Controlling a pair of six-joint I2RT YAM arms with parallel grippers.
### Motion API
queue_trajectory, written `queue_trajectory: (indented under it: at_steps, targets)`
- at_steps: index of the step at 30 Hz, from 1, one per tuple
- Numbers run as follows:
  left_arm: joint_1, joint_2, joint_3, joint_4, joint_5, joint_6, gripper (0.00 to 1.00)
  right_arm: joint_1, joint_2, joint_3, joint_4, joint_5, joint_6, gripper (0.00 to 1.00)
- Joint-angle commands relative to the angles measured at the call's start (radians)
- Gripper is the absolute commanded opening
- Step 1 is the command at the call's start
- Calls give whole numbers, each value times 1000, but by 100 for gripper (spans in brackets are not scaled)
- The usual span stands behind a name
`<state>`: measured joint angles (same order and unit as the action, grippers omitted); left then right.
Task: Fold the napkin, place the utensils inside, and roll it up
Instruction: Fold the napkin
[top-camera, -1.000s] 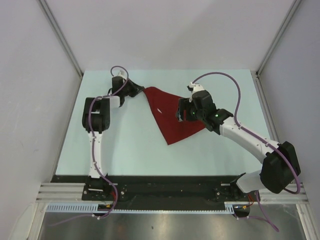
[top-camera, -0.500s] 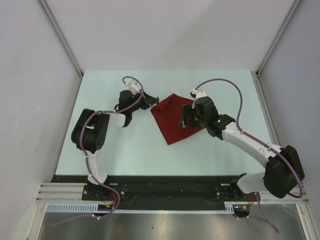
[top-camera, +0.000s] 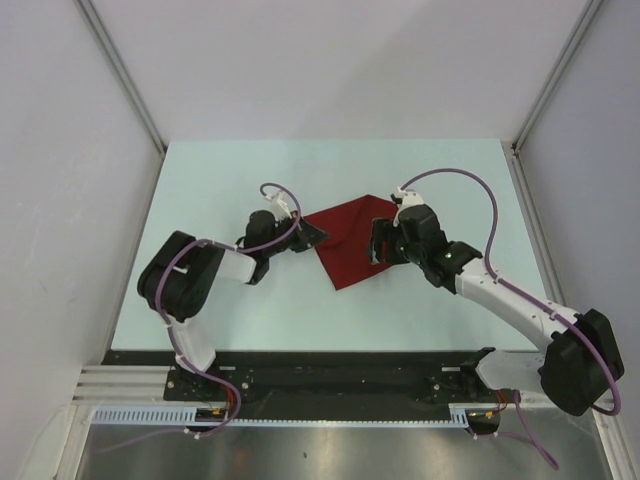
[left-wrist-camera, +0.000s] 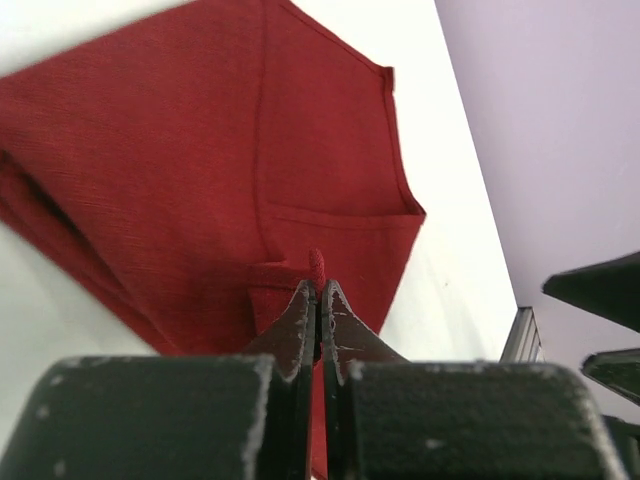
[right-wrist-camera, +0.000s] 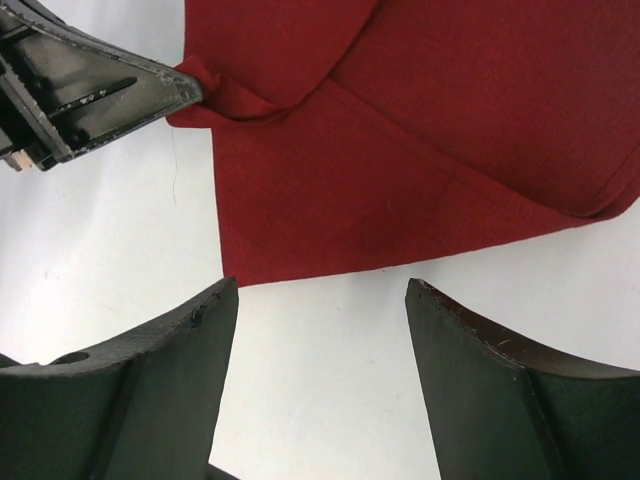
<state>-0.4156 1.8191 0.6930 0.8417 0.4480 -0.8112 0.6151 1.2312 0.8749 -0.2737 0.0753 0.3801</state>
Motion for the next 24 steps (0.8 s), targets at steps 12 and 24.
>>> queue_trajectory:
  at_steps: [12, 24]
  targets:
    - [-134, 22, -58, 171, 26, -51, 0, 29, -12, -10, 22, 40, 29, 73]
    - [-164, 51, -112, 146, 29, -25, 0, 38, -1, -13, 24, 44, 34, 73]
